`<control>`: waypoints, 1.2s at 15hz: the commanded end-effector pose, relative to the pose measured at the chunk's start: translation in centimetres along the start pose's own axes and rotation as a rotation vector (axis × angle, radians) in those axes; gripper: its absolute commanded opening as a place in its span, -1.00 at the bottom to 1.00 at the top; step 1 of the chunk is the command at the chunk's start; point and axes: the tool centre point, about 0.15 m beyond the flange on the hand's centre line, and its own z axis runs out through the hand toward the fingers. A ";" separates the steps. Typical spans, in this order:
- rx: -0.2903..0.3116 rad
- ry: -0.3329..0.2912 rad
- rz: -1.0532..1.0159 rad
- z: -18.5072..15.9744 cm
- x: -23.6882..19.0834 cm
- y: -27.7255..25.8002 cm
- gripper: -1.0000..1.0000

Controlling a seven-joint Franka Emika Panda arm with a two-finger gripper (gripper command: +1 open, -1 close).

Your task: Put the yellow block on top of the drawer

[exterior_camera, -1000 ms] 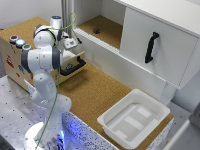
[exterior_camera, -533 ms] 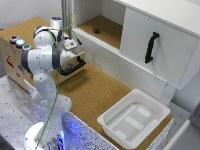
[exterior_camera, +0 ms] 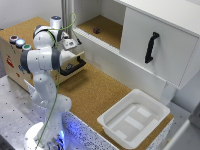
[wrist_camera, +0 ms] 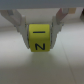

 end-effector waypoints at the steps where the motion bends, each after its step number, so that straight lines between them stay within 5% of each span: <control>1: -0.041 0.030 -0.040 -5.4 2.3 2.2 -1.00; 6: -0.109 0.070 -0.075 -8.1 6.2 3.3 -1.00; 18: -0.121 0.081 -0.151 -9.1 11.2 1.3 -1.00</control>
